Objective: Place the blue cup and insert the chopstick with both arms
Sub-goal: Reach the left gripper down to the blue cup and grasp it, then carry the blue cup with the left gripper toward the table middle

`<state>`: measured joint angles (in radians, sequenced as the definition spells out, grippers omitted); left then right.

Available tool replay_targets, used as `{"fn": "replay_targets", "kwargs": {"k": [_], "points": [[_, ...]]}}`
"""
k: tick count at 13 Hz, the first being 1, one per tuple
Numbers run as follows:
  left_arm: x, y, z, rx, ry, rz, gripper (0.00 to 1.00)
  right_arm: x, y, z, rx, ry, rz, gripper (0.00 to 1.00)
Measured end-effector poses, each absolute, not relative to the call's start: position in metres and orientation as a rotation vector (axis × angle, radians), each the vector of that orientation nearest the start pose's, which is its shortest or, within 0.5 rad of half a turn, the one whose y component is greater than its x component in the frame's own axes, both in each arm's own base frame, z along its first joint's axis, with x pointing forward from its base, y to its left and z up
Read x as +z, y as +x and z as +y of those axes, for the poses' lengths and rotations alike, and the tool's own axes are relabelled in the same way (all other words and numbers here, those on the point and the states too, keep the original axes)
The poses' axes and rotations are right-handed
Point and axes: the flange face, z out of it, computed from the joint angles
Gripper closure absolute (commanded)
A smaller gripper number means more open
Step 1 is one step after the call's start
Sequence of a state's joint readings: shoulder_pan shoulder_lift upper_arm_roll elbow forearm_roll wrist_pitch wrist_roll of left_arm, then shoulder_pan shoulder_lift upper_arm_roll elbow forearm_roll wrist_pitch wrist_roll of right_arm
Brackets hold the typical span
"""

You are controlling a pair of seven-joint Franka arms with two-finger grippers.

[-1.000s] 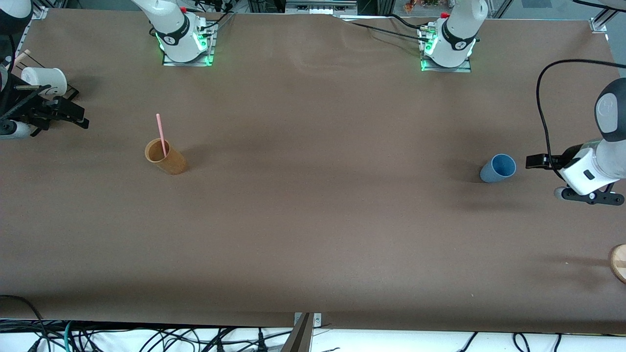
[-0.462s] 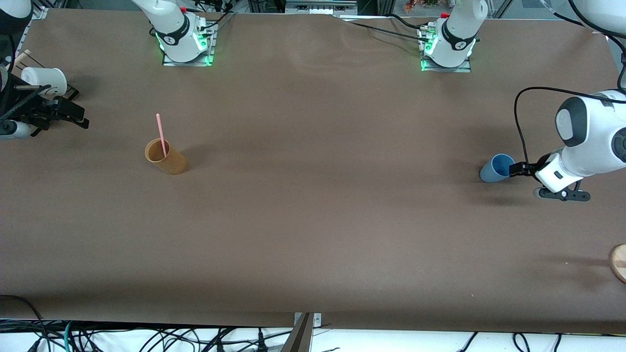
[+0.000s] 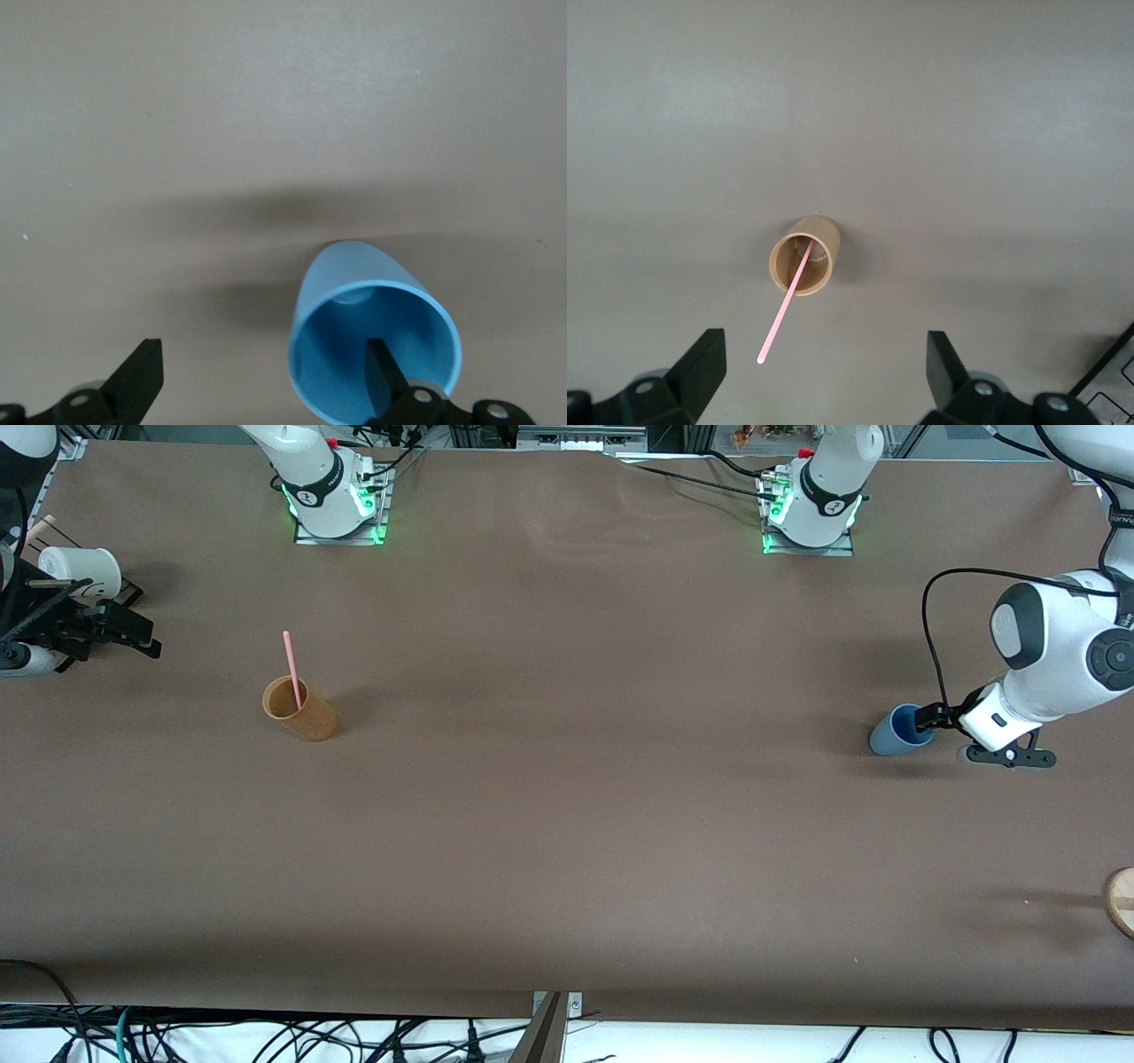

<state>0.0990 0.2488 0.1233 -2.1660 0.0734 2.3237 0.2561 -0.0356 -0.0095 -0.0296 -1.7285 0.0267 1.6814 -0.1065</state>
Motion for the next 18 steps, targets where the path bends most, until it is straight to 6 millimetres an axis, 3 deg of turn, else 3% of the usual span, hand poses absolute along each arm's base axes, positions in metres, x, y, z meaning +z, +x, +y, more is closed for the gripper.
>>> {"fn": "replay_targets", "kwargs": {"k": [5,7,9,14,18], "points": [[0.256,0.518,0.120,0.123,-3.065,0.140,0.06,0.564,0.554,-0.034,0.056,-3.111,-0.059,0.00],[0.252,0.515,0.121,0.120,-3.066,0.134,0.45,0.564,0.555,-0.034,0.056,-3.111,-0.059,0.00],[0.246,0.512,0.120,0.108,-3.067,0.131,0.97,0.564,0.555,-0.034,0.056,-3.111,-0.059,0.00],[0.240,0.509,0.120,0.116,-3.069,0.129,1.00,0.565,0.555,-0.033,0.054,-3.110,-0.060,0.00],[0.248,0.514,0.115,0.117,-3.108,0.072,1.00,0.565,0.555,-0.033,0.053,-3.110,-0.061,0.00]]}}
